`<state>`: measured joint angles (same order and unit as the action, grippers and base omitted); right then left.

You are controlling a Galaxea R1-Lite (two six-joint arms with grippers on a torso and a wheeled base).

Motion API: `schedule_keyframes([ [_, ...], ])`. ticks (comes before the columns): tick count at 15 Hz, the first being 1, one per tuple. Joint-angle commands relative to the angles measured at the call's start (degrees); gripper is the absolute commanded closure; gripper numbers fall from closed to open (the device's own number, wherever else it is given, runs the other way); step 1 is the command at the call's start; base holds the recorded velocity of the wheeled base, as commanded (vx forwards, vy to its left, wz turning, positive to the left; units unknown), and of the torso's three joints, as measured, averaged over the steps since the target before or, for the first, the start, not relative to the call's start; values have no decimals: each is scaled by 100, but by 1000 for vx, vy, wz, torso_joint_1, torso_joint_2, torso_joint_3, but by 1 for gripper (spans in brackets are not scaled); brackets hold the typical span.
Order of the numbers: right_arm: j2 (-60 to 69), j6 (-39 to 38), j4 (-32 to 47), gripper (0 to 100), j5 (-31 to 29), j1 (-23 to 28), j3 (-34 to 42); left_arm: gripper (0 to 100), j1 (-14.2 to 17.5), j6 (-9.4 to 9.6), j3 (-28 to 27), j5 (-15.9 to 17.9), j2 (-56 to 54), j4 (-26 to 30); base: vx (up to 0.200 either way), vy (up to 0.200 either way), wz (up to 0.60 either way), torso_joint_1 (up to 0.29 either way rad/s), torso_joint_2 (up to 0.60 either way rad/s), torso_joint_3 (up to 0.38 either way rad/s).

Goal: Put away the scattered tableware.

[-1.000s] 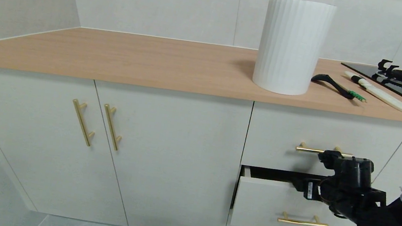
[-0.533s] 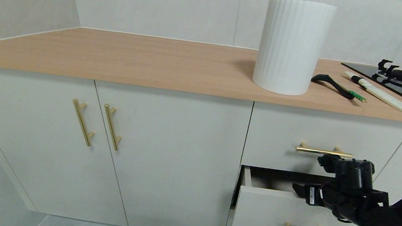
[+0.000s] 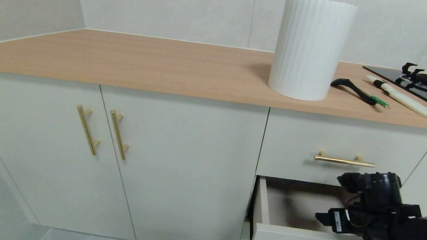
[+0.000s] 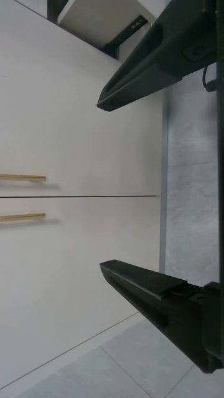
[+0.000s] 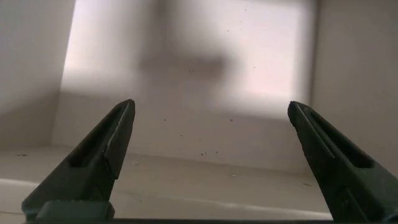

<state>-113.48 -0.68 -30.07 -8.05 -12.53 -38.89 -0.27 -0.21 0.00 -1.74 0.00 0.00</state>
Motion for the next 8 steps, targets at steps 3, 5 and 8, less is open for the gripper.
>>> schedule_keyframes([
  [3, 582, 147, 749, 0, 14, -21, -57, 0, 0, 3, 0, -1, 0, 0, 0, 0, 0, 0, 0, 0],
  [5, 784, 332, 1223, 0, 31, -48, -93, 0, 0, 3, 0, -1, 0, 0, 0, 0, 0, 0, 0, 0],
  [8, 1039, 473, 1900, 0, 31, -162, -137, 0, 0, 3, 0, -1, 0, 0, 0, 0, 0, 0, 0, 0],
])
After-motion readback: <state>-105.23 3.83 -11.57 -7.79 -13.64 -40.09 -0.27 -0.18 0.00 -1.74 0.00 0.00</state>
